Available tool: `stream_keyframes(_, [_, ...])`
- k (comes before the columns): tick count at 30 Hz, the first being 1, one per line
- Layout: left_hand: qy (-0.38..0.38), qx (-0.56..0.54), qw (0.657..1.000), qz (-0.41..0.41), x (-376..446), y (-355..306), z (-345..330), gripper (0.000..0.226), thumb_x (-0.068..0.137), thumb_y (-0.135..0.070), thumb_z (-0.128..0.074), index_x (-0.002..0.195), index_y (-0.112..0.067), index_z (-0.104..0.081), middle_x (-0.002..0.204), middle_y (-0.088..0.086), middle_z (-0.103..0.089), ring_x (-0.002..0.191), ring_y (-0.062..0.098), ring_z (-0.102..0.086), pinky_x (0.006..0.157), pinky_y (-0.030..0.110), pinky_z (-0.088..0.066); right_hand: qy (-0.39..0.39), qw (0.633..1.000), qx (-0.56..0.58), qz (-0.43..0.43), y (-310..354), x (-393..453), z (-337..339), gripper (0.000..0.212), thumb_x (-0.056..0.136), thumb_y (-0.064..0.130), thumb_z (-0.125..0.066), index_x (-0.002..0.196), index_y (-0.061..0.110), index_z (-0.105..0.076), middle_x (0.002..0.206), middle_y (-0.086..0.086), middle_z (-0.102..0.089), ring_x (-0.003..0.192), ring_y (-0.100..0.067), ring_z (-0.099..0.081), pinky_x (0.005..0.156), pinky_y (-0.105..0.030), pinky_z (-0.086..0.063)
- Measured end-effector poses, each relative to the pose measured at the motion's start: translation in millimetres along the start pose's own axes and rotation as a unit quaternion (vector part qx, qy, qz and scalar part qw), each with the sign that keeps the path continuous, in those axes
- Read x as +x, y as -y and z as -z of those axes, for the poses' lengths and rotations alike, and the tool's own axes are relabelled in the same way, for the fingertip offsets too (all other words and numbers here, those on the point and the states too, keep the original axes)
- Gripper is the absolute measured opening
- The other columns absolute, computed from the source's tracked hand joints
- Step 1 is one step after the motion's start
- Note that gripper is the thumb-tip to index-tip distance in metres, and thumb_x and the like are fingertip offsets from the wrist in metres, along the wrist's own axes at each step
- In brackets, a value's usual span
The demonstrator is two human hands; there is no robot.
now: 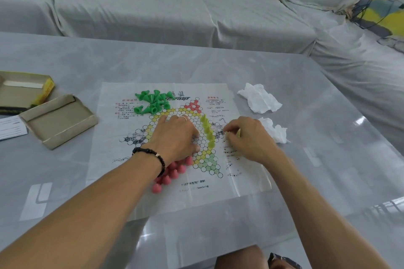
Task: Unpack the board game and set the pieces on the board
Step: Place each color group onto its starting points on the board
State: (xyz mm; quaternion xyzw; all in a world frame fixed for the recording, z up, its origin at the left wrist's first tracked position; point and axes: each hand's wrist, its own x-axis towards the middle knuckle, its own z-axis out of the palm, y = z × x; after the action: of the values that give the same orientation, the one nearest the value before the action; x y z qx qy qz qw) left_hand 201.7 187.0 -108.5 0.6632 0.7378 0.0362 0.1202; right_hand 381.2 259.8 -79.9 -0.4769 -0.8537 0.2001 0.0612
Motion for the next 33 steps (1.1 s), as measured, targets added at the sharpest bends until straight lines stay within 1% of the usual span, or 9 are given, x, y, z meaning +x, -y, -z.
stream_keyframes(3, [-0.003, 0.001, 1.000, -0.001, 0.2, 0.4, 0.7, 0.040, 0.084, -0.053, -0.062, 0.121, -0.036, -0.063, 0.135, -0.001, -0.052, 0.127, 0.019, -0.043, 0.114, 0.047, -0.020, -0.027, 0.998, 0.064, -0.001, -0.3, 16.1, 1.6, 0.016, 0.088, 0.013, -0.058, 0.094, 0.022, -0.070, 0.091, 0.009, -0.066, 0.078, -0.004, -0.058, 0.064, -0.015, -0.042])
stream_keyframes(6, [-0.004, 0.002, 1.000, -0.004, 1.1, 1.3, 0.7, 0.041, 0.084, -0.053, -0.062, 0.121, -0.036, -0.063, 0.135, -0.001, -0.052, 0.126, 0.019, -0.044, 0.113, 0.046, -0.022, -0.048, 0.996, 0.079, -0.002, -1.6, 32.6, -2.2, 0.012, 0.087, 0.014, -0.063, 0.092, 0.022, -0.070, 0.090, 0.008, -0.068, 0.077, -0.001, -0.057, 0.062, -0.012, -0.039])
stream_keyframes(12, [-0.016, 0.000, 1.000, -0.011, 3.2, 3.0, -1.7, 0.042, 0.083, -0.054, -0.063, 0.120, -0.035, -0.063, 0.132, -0.001, -0.055, 0.123, 0.019, -0.047, 0.111, 0.044, -0.027, -0.061, 0.995, 0.077, 0.008, -1.2, 54.3, -14.6, 0.010, 0.087, 0.015, -0.064, 0.093, 0.020, -0.070, 0.091, 0.006, -0.068, 0.090, -0.011, -0.060, 0.076, -0.025, -0.047])
stream_keyframes(21, [-0.039, 0.018, 0.999, -0.020, 6.6, 4.3, -7.6, 0.046, 0.082, -0.055, -0.063, 0.118, -0.028, -0.062, 0.123, -0.003, -0.062, 0.113, 0.020, -0.054, 0.103, 0.039, -0.035, -0.045, 0.998, 0.048, 0.019, 2.8, 65.9, -27.2, 0.014, 0.081, 0.014, -0.064, 0.086, 0.027, -0.068, 0.087, 0.010, -0.067, 0.083, -0.010, -0.063, 0.078, -0.037, -0.056])
stream_keyframes(23, [-0.038, 0.021, 0.999, -0.022, 7.0, 5.5, -8.3, 0.044, 0.082, -0.056, -0.062, 0.115, -0.027, -0.064, 0.125, -0.003, -0.061, 0.115, 0.020, -0.053, 0.104, 0.039, -0.035, -0.037, 0.998, 0.044, 0.022, 3.4, 66.1, -26.1, 0.016, 0.081, 0.014, -0.064, 0.091, 0.026, -0.069, 0.088, 0.011, -0.067, 0.084, -0.010, -0.063, 0.080, -0.037, -0.055])
stream_keyframes(25, [-0.036, 0.018, 0.999, -0.022, 7.0, 5.9, -8.8, 0.045, 0.082, -0.056, -0.062, 0.117, -0.027, -0.064, 0.127, -0.003, -0.060, 0.117, 0.020, -0.052, 0.106, 0.040, -0.034, -0.030, 0.999, 0.039, 0.022, 2.3, 65.0, -22.6, 0.024, 0.083, 0.016, -0.063, 0.105, 0.025, -0.067, 0.095, 0.012, -0.068, 0.083, -0.009, -0.061, 0.081, -0.034, -0.054])
stream_keyframes(27, [-0.038, 0.016, 0.999, -0.022, 6.8, 6.0, -9.4, 0.045, 0.082, -0.056, -0.062, 0.116, -0.027, -0.064, 0.126, -0.004, -0.060, 0.116, 0.019, -0.053, 0.106, 0.041, -0.033, -0.047, 0.998, 0.047, 0.018, -2.2, 61.9, -16.4, 0.025, 0.086, 0.017, -0.061, 0.109, 0.024, -0.066, 0.098, 0.012, -0.068, 0.082, -0.007, -0.059, 0.080, -0.030, -0.052])
stream_keyframes(31, [-0.036, 0.016, 0.999, -0.020, 7.9, 5.9, -10.6, 0.044, 0.081, -0.058, -0.062, 0.112, -0.027, -0.063, 0.117, -0.007, -0.063, 0.107, 0.018, -0.056, 0.104, 0.041, -0.035, -0.070, 0.996, 0.051, -0.007, -15.3, 47.3, 0.2, 0.015, 0.086, 0.016, -0.058, 0.086, 0.027, -0.069, 0.081, 0.014, -0.067, 0.075, -0.005, -0.061, 0.073, -0.032, -0.054])
stream_keyframes(33, [-0.035, 0.015, 0.999, -0.017, 8.2, 5.8, -10.4, 0.043, 0.081, -0.057, -0.063, 0.111, -0.026, -0.063, 0.114, -0.007, -0.064, 0.105, 0.018, -0.057, 0.103, 0.041, -0.036, -0.054, 0.998, 0.042, -0.014, -19.7, 36.1, 5.4, 0.016, 0.083, 0.014, -0.058, 0.083, 0.025, -0.070, 0.075, 0.013, -0.067, 0.073, -0.007, -0.061, 0.070, -0.035, -0.055])
